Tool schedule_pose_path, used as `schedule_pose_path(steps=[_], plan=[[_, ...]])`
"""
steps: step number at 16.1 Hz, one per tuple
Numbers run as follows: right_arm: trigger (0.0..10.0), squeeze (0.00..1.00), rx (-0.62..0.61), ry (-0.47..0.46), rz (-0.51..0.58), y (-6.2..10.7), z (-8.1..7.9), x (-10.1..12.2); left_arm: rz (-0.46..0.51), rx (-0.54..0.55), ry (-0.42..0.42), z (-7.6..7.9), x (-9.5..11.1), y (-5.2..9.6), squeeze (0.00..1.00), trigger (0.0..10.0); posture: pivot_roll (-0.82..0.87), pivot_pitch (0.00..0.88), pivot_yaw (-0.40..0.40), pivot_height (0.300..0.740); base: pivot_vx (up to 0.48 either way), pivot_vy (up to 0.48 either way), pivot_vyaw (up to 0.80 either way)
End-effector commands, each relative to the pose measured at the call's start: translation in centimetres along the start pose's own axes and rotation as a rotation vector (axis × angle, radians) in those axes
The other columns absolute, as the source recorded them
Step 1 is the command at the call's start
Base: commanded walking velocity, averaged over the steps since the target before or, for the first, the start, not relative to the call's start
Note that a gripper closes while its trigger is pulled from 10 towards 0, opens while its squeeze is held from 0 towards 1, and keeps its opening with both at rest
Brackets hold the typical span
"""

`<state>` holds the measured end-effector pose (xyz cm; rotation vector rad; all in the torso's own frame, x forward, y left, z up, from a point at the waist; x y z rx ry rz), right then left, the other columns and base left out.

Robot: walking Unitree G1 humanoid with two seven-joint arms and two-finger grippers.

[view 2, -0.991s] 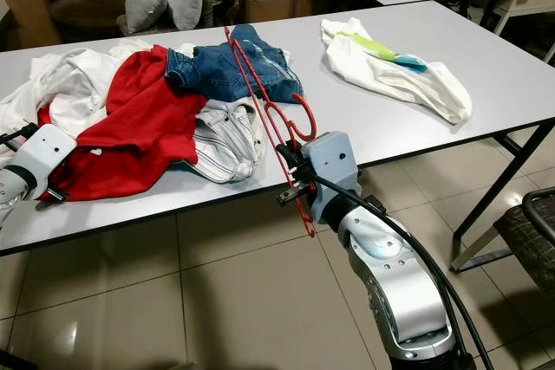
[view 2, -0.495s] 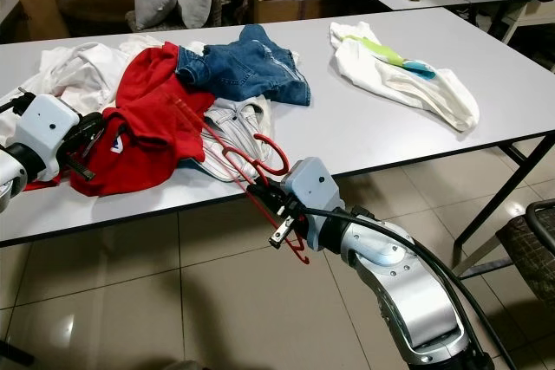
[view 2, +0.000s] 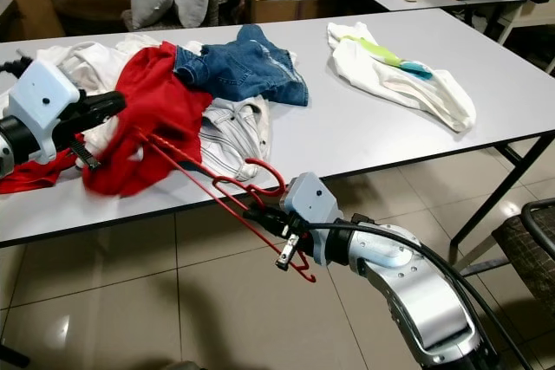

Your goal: Hang hanger

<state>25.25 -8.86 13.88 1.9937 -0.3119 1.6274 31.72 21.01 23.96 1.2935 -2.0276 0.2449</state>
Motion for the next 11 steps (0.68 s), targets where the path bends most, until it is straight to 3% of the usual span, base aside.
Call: schedule_pose_path(steps=[1, 4, 7, 8, 10, 11], plan=[[10.0, 0.0, -0.001, 0.026, 0.006, 0.0, 0.3, 0.5, -0.031, -0.028, 0.001, 0.6, -0.3, 0.0, 0.0, 0.0, -0.06, 0.0, -0.001, 0.74, 0.0, 0.0, 0.0], [10.0, 0.0, -0.005, -0.011, 0.008, -0.1, 0.6, 0.8, -0.066, -0.039, -0.028, 1.4, -0.6, -0.2, 0.0, 0.0, -0.06, 0.0, -0.005, 0.74, 0.0, 0.0, 0.0], [10.0, 0.0, 0.002, -0.029, -0.115, 0.0, 1.0, -1.3, -0.1, 0.012, -0.036, 1.3, -0.6, -0.5, 0.0, 0.0, -0.05, 0.0, -0.016, 0.74, 0.0, 0.0, 0.0], [10.0, 0.0, -0.014, -0.036, -0.123, 0.0, 1.1, -1.5, -0.203, -0.005, -0.08, 2.0, -2.8, 0.0, 0.0, 10.0, -0.06, 0.0, -0.01, 0.74, 0.0, 0.0, 0.0], [10.0, 0.0, -0.04, -0.046, -0.119, 0.2, 1.4, -1.5, -0.258, -0.042, -0.032, 3.3, -4.7, 0.4, 0.0, 10.0, -0.06, 0.0, -0.005, 0.74, 0.0, 0.0, 0.0], [10.0, 0.0, -0.057, -0.053, -0.113, 0.2, 1.7, -1.5, -0.293, -0.057, -0.031, 4.2, -6.3, 0.6, 1.0, 10.0, -0.06, 0.0, -0.004, 0.74, 0.0, 0.0, 0.0]])
Point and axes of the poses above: a point about 5 cm out from each wrist's last joint towards the gripper, its own y axis pointing back from the gripper into the wrist, its own x axis along the axis of the wrist's last joint, z = x × y, the point moved 3 cm from there along -y, pointing out of the wrist towards the gripper, and after that the axes turned 14 degrees about -y, right-handed, at the moved point
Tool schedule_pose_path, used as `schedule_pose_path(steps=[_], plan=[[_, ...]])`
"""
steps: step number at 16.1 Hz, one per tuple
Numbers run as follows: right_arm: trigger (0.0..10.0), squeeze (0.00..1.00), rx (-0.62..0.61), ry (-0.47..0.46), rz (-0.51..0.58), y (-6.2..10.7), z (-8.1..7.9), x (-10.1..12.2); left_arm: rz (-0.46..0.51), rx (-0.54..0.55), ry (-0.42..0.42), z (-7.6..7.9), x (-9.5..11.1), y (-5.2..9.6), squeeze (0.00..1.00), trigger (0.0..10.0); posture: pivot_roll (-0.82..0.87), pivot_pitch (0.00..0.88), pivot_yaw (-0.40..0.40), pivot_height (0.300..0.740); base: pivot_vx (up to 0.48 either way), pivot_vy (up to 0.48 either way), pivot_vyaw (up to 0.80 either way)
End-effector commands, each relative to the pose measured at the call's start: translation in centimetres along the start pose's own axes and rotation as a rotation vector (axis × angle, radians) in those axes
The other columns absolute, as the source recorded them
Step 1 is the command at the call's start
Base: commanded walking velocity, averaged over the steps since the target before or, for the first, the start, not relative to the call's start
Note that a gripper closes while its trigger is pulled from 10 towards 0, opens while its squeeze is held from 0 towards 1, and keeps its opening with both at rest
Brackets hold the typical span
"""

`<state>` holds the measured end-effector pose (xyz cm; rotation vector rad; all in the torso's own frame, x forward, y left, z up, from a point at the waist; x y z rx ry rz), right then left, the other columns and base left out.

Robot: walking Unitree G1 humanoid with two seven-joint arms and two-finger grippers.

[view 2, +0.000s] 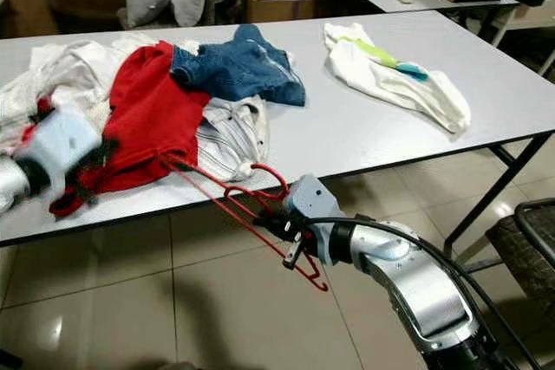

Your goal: Hang hanger

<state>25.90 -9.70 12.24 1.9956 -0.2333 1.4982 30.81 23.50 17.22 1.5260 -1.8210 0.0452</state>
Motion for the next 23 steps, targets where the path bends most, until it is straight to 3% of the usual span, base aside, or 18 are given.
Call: schedule_pose_path(steps=[1, 4, 7, 8, 9, 13, 16, 19, 20, 21, 23], plan=[[10.0, 0.0, -0.032, -0.006, 0.0, 0.4, 0.6, 0.0, -0.052, -0.036, -0.05, 1.1, -1.4, -0.3, 1.0, 10.0, -0.06, 0.0, 0.001, 0.74, 0.0, 0.0, 0.0], [10.0, 0.0, -0.068, -0.012, 0.017, 0.5, 1.0, 0.2, -0.069, -0.089, -0.079, 2.6, -2.3, -0.9, 1.0, 10.0, -0.07, 0.0, 0.015, 0.74, 0.0, 0.0, 0.0], [10.0, 0.0, -0.083, -0.018, 0.033, 0.5, 1.1, 0.5, -0.047, -0.048, -0.084, 3.4, -2.6, -2.9, 1.0, 10.0, -0.08, 0.0, 0.022, 0.74, 0.0, 0.0, 0.0], [10.0, 0.0, -0.081, -0.018, 0.033, 0.5, 1.0, 0.5, -0.045, 0.006, -0.107, 3.1, -2.7, -3.7, 0.31, 10.0, -0.08, 0.0, 0.022, 0.74, 0.0, 0.0, 0.0], [10.0, 0.0, -0.081, -0.018, 0.033, 0.5, 1.0, 0.5, -0.044, 0.028, -0.114, 2.9, -2.7, -4.0, 0.0, 10.0, -0.08, 0.0, 0.022, 0.74, 0.0, 0.0, 0.0], [10.0, 0.0, -0.083, -0.016, 0.031, 0.6, 0.8, 0.4, -0.106, 0.209, -0.185, 1.2, -4.0, -5.2, 0.0, 10.0, -0.09, 0.0, 0.028, 0.74, 0.0, 0.0, 0.0], [10.0, 0.0, -0.079, -0.014, 0.03, 0.6, 0.7, 0.5, -0.185, 0.191, -0.239, 1.9, -6.1, -5.8, 0.0, 10.0, -0.1, 0.0, 0.023, 0.74, 0.0, 0.0, 0.0], [10.0, 0.0, -0.073, -0.011, 0.031, 0.6, 0.6, 0.7, -0.189, 0.185, -0.234, 2.5, -6.8, -6.6, 0.0, 10.0, -0.12, 0.0, 0.018, 0.74, 0.0, 0.0, 0.0], [10.0, 0.0, -0.072, -0.009, 0.031, 0.7, 0.6, 0.8, -0.192, 0.187, -0.235, 2.5, -6.8, -6.8, 0.0, 4.2, -0.12, 0.0, 0.019, 0.74, 0.0, 0.0, 0.0], [10.0, 0.0, -0.073, -0.008, 0.031, 0.7, 0.6, 0.8, -0.188, 0.199, -0.229, 2.2, -6.7, -6.9, 0.0, 0.2, -0.12, 0.0, 0.019, 0.74, 0.0, 0.0, 0.0], [10.0, 0.0, -0.076, -0.006, 0.029, 0.8, 0.7, 0.8, -0.167, 0.212, -0.211, 2.0, -6.5, -7.0, 0.0, 0.0, -0.12, 0.0, 0.019, 0.74, 0.0, 0.0, 0.0]])
Point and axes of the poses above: a point about 5 cm out from each wrist's last joint towards the gripper, its own y axis pointing back from the gripper into the wrist, its own x axis along the axis of the wrist's last joint, z = x × y, the point moved 3 cm from there along -y, pointing out of the wrist towards the gripper, and after that the axes turned 14 degrees about -y, right-handed, at the moved point
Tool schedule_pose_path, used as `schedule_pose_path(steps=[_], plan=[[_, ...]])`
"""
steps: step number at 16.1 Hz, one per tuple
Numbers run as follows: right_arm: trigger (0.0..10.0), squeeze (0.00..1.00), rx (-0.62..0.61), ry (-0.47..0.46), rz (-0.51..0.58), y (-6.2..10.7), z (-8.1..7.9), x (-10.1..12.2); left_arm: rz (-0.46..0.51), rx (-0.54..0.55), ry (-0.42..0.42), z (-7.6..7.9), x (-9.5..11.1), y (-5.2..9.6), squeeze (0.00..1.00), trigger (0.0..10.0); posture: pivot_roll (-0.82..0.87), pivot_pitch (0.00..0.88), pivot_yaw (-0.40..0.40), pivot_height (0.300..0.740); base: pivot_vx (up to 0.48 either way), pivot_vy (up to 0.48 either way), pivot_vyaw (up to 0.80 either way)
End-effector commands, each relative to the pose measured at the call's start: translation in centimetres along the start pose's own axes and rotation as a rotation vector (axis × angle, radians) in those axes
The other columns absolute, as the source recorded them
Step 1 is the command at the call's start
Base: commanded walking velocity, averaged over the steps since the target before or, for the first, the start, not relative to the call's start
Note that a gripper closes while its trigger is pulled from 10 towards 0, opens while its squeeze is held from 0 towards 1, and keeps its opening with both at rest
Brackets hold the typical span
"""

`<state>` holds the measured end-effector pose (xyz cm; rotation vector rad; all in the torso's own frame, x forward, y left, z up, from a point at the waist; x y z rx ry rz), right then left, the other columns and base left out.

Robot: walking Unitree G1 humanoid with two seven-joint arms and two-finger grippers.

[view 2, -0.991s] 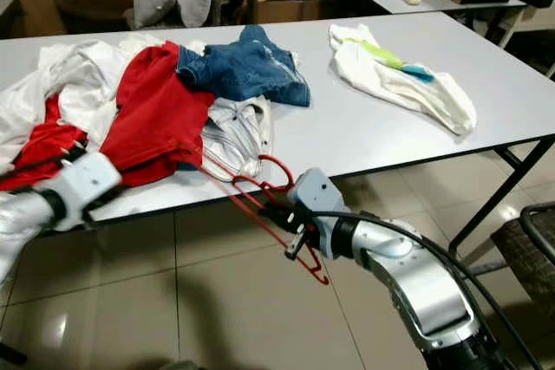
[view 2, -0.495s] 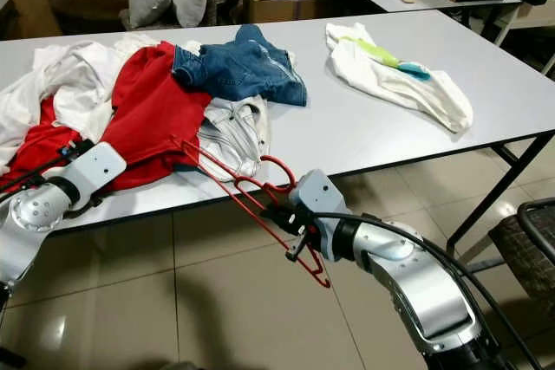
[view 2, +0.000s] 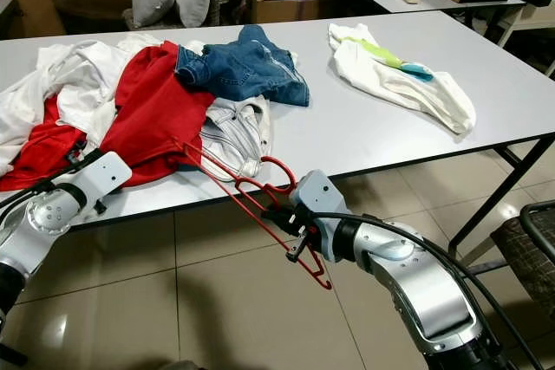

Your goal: Hang hanger

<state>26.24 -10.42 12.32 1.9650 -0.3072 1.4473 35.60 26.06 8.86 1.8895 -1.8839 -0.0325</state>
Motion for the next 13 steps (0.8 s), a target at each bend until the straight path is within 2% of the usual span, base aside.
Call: schedule_pose_path(steps=[1, 9, 13], plan=[[10.0, 0.0, -0.004, 0.024, 0.018, 0.3, 0.0, 0.8, 0.013, 0.019, 0.013, -0.5, 0.3, -0.2, 0.0, 0.0, -0.12, 0.0, 0.019, 0.74, 0.0, 0.0, 0.0], [10.0, 0.0, 0.001, 0.032, 0.016, 0.3, 0.0, 0.9, -0.025, 0.029, 0.069, -0.1, -0.9, -0.2, 0.0, 0.0, -0.12, 0.0, 0.01, 0.74, 0.0, 0.0, 0.0], [10.0, 0.0, 0.003, 0.035, 0.014, 0.4, 0.0, 0.9, -0.015, 0.032, 0.098, 0.0, -0.7, -0.3, 0.0, 0.0, -0.13, 0.0, 0.002, 0.74, 0.0, 0.0, 0.0]])
Point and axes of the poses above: a point about 5 cm out from each wrist's last joint towards the gripper, its own y axis pointing back from the gripper into the wrist, its own x axis along the axis of the wrist's last joint, z = x × y, the point moved 3 cm from there along -y, pointing out of the wrist towards the gripper, and after that the axes turned 14 degrees about -y, right-handed, at the moved point
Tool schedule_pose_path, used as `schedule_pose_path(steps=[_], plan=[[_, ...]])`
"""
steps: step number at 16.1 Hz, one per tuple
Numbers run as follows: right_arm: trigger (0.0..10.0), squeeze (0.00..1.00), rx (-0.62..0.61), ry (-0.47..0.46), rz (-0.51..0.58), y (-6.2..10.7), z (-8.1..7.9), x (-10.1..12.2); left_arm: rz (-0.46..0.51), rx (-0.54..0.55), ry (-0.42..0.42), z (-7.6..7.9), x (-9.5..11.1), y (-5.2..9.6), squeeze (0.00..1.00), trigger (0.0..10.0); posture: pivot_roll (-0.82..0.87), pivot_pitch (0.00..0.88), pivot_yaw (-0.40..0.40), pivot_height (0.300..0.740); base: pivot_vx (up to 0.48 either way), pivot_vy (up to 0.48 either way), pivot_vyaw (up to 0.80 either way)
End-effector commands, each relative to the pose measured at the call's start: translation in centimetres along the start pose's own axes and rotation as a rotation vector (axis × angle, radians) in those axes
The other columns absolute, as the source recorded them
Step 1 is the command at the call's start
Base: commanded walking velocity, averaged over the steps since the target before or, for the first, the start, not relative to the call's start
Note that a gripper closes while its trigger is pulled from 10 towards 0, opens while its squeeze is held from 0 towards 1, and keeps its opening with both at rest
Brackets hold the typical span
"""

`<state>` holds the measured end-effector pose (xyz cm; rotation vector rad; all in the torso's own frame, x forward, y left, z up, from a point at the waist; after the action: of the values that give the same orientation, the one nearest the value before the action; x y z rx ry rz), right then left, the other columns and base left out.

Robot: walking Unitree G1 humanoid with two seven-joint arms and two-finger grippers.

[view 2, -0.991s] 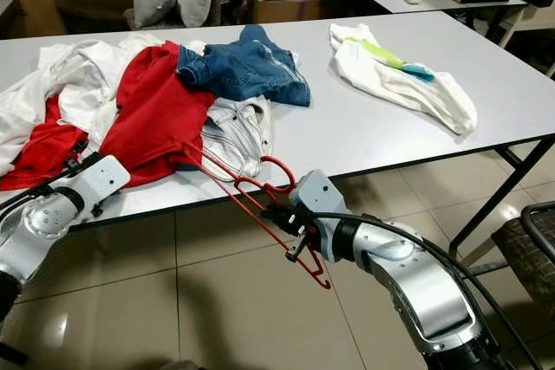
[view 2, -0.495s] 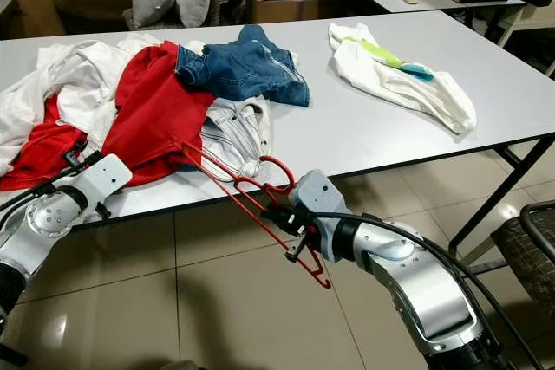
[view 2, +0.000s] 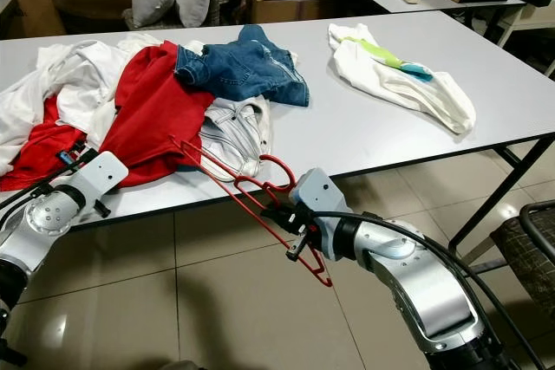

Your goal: Hang hanger

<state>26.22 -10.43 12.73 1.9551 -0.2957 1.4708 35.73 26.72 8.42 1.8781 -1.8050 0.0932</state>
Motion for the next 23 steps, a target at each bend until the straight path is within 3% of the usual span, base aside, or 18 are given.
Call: schedule_pose_path(steps=[1, 3, 5, 7, 9, 11, 13, 16, 23], plan=[[10.0, 0.0, 0.021, 0.021, 0.006, 0.7, -0.2, 0.3, 0.056, 0.012, 0.166, -1.4, 0.8, 0.2, 0.0, 0.0, -0.13, 0.0, 0.004, 0.74, 0.0, 0.0, 0.0], [10.0, 0.0, 0.05, 0.022, 0.001, 1.5, -0.3, 0.1, 0.148, 0.001, 0.373, -3.3, 1.8, 0.8, 0.0, 0.0, -0.13, 0.0, 0.006, 0.74, 0.0, 0.0, 0.0], [10.0, 0.0, 0.066, 0.026, -0.004, 1.9, -0.4, -0.1, 0.212, -0.052, 0.47, -4.5, 2.5, 1.6, 0.0, 0.0, -0.13, 0.0, 0.006, 0.74, 0.0, 0.0, 0.0], [10.0, 0.0, 0.084, 0.015, 0.004, 2.1, -0.4, -0.1, 0.341, -0.153, 0.57, -6.3, 4.0, 3.6, 0.0, 0.0, -0.11, 0.0, -0.004, 0.74, 0.0, 0.0, 0.0], [10.0, 0.0, 0.12, -0.013, 0.05, 1.6, -0.6, 0.6, 0.409, -0.248, 0.605, -6.1, 5.1, 4.8, 0.0, 0.0, -0.1, 0.0, -0.009, 0.74, 0.0, 0.0, 0.0], [10.0, 0.0, 0.132, -0.024, 0.064, 1.5, -0.7, 0.8, 0.428, -0.273, 0.61, -6.0, 5.5, 5.0, 0.0, 0.0, -0.1, 0.0, -0.009, 0.74, 0.0, 0.0, 0.0], [10.0, 0.0, 0.124, -0.032, 0.051, 1.1, -0.1, 0.6, 0.509, -0.35, 0.639, -6.0, 7.5, 6.2, 0.0, 0.0, -0.08, 0.0, -0.018, 0.74, 0.0, 0.0, 0.0], [10.0, 0.0, 0.122, -0.061, 0.071, 0.7, 0.2, 1.0, 0.488, -0.392, 0.614, -5.8, 8.0, 6.9, 0.0, 0.0, -0.07, 0.0, -0.02, 0.74, 0.0, 0.0, 0.0], [10.0, 0.0, 0.094, -0.091, 0.077, -0.5, 0.9, 0.8, 0.554, -0.534, 0.709, -4.3, 10.5, 8.5, 0.0, 0.0, -0.07, 0.0, -0.005, 0.74, 0.0, 0.0, 0.0]])
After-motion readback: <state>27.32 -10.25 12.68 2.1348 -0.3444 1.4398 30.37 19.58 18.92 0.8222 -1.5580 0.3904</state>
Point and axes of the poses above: a point about 5 cm out from each wrist's last joint towards the gripper, its own y axis pointing back from the gripper into the wrist, its own x axis along the axis of the wrist's last joint, z = x × y, the point moved 3 cm from there along -y, pointing out of the wrist towards the gripper, and after that the axes turned 14 degrees about -y, right-handed, at the moved point
